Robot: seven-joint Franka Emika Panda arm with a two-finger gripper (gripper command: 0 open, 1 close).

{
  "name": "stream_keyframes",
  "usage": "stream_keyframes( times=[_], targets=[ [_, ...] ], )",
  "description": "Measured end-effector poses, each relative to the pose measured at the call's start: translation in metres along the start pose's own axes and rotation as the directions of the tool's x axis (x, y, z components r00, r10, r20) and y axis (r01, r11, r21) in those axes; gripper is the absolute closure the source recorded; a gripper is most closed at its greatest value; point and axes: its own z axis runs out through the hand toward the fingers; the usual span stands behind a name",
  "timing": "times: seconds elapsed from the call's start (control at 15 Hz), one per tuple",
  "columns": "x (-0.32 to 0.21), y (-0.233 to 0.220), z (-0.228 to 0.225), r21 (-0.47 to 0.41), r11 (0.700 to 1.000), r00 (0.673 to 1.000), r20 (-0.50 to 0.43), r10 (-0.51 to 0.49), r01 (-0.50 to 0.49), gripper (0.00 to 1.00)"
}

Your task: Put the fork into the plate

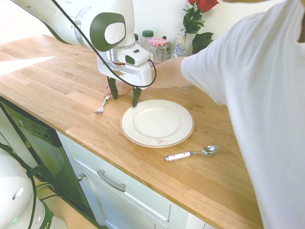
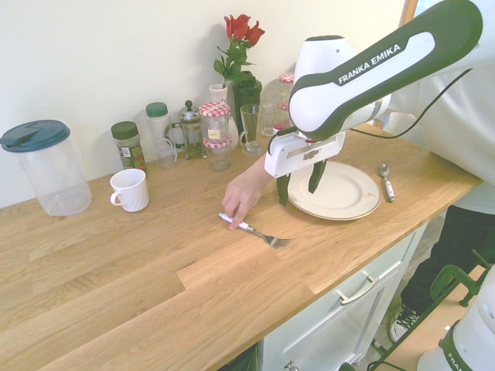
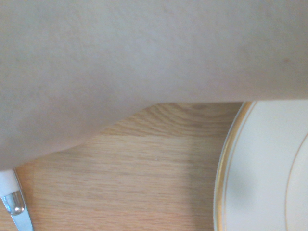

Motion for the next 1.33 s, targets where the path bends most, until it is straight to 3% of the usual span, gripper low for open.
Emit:
stream_keyframes(
  times=[0.53,1.0,1.33],
  targets=[
    [-0.015,-0.015,-0.018,0.042,0.998,0.998,-0.041,-0.044,0.045,0.0],
    [-0.06,-0.07,-0.043,0.067,0.99,0.989,-0.09,-0.116,0.122,0.0],
    [-0.071,-0.106,-0.014,0.026,0.988,0.988,-0.035,-0.151,0.152,0.0]
  ],
)
